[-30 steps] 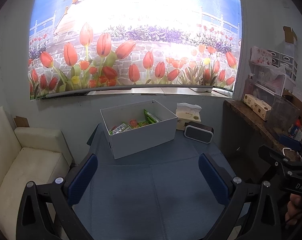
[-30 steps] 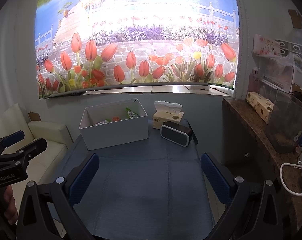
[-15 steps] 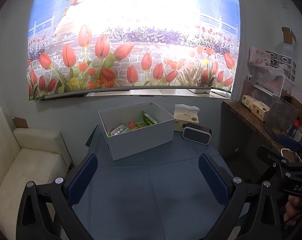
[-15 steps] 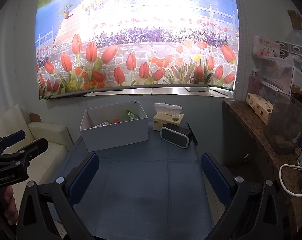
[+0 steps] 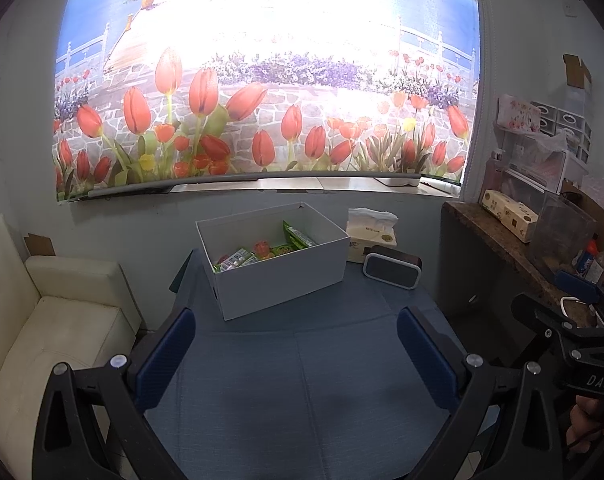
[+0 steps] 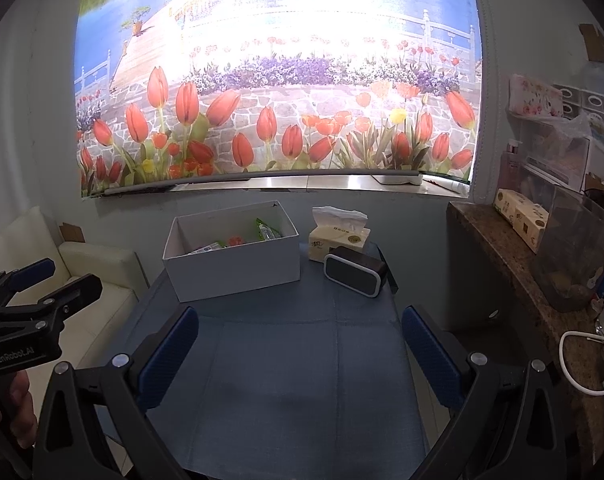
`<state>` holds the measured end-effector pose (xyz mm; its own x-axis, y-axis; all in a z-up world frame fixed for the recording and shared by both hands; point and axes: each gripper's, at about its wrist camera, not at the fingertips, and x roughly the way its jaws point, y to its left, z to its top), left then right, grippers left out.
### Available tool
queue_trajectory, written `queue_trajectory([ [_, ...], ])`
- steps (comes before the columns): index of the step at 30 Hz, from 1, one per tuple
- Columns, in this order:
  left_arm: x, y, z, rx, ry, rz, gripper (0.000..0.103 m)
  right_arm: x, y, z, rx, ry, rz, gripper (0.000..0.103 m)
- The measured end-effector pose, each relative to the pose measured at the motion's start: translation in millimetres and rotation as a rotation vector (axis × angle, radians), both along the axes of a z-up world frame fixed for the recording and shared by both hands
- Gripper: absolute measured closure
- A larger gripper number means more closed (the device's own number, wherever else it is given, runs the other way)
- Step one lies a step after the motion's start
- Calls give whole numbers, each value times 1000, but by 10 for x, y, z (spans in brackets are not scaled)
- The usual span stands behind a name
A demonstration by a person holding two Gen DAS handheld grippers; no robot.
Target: Organize snacks
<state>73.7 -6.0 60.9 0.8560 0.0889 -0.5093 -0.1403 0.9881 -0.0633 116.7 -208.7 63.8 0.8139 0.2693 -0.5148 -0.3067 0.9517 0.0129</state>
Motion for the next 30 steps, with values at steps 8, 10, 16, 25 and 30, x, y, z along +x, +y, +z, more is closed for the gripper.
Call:
queue_trajectory([
  [8,-12,9,23,1,-3,0,0,-17,9,-17,3,-2,5,0],
  [10,-17,9,22,2,-4,1,0,-13,2,-19,4,-2,6,0],
  [16,-7,2,6,1,1,-2,0,-24,11,-29,9,4,6,0],
  [25,-4,16,1,-1,10,-8,0,-53,32,-48,6,1,7,0],
  [30,-5,24,-3,-7,10,-9,0,-46,35,-46,7,3,13,0],
])
